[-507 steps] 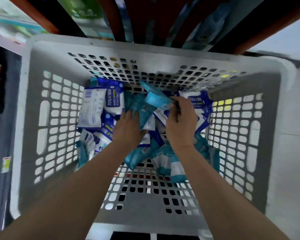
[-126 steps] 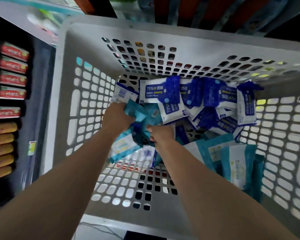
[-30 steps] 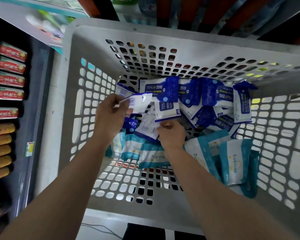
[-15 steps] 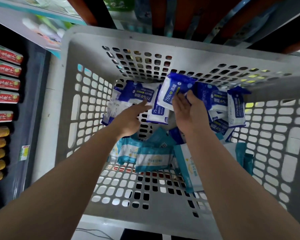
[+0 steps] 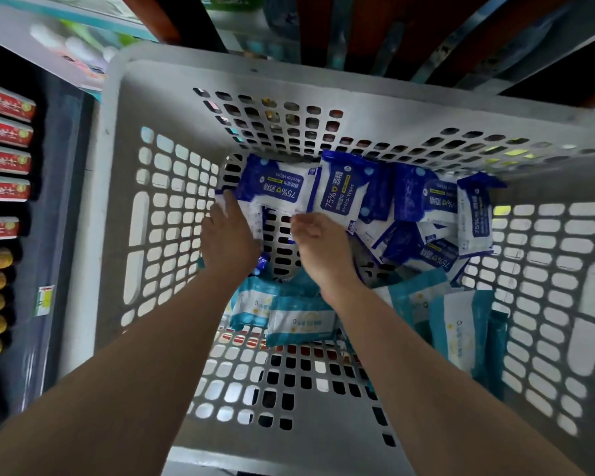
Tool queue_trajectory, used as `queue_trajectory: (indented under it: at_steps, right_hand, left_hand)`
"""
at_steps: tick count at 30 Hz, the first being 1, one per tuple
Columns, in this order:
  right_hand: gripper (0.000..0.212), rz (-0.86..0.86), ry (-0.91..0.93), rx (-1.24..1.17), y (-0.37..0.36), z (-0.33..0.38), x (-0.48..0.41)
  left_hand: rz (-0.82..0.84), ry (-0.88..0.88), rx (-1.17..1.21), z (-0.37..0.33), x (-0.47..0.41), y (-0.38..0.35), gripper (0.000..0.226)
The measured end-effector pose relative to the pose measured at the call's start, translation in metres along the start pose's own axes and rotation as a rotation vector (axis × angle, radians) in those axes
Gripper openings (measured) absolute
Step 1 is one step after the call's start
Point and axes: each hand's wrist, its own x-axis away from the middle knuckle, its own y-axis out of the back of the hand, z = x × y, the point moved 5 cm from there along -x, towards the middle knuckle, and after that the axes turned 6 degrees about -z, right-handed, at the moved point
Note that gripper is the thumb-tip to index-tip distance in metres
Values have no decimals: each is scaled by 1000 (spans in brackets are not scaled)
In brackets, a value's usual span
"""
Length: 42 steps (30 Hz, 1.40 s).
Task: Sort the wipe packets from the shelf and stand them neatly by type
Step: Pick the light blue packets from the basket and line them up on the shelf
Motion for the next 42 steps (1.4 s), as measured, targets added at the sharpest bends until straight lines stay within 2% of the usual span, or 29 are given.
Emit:
queue_trajectory:
  at_steps: [2,3,5,7,8,12,14,17,20,22,24,27,29,31,33,34,36,38,40,42]
  right_hand:
    - [25,103,-19,157,-15,-15,0]
    - [27,152,-43,185,-22,-22,0]
    - [32,224,-104,159,-33,-34,-3]
    - [39,256,-153,103,-40,-39,-7]
    - [41,246,-157,89,-42,-40,-11]
    - [34,185,-142,115,-47,-47,-25]
    - [26,138,-113,146,-49,-48,-27]
    - [13,58,-8,284,-47,-44,-25]
    - [10,56,27,220,-42,-44,-17]
    - [11,26,111,169,-32,-40,-9]
    - [11,-66,280,148,-19,-30,0]
    - [25,-294,600,123,5,2,12]
    - [23,-469,858,172,21,29,18]
    - [22,-604,1004,236,35,47,18]
    - [25,-681,996,384,44,50,9]
    - [27,-651,954,524,43,45,2]
    - [34,-409,773,867,33,28,-18]
    - [46,-131,566,1002,23,5,-27]
    - [49,-78,523,969,17,-3,-28]
    - [43,-190,626,856,13,1,-19]
  left_hand:
    - [-21,44,-31,3,-3,-1,108]
    - [-23,58,-55,6,-5,-2,105]
    - [-33,51,-10,12,-9,-3,77]
    - [-75,10,139,14,-7,-4,45]
    - [-84,-4,215,15,-5,-5,40]
    - [-2,3,414,18,-7,-6,53]
    - [31,79,542,22,-10,-3,61]
    - [47,216,582,25,-9,2,41]
    - [61,209,519,26,-10,4,40]
    - [67,166,445,28,-9,6,31]
    - [68,161,469,28,-4,10,22]
    - [-73,172,545,24,4,29,16]
    - [-214,223,711,18,3,47,9]
    - [-284,308,900,12,-3,58,5]
    - [-198,439,1181,4,-11,52,7]
    - [-111,496,1276,0,-15,44,8]
    - [38,519,1159,-5,-17,30,24]
    - [118,425,926,-4,-13,22,32]
    - [110,274,728,-1,-4,22,34]
    - [91,124,458,9,3,19,40]
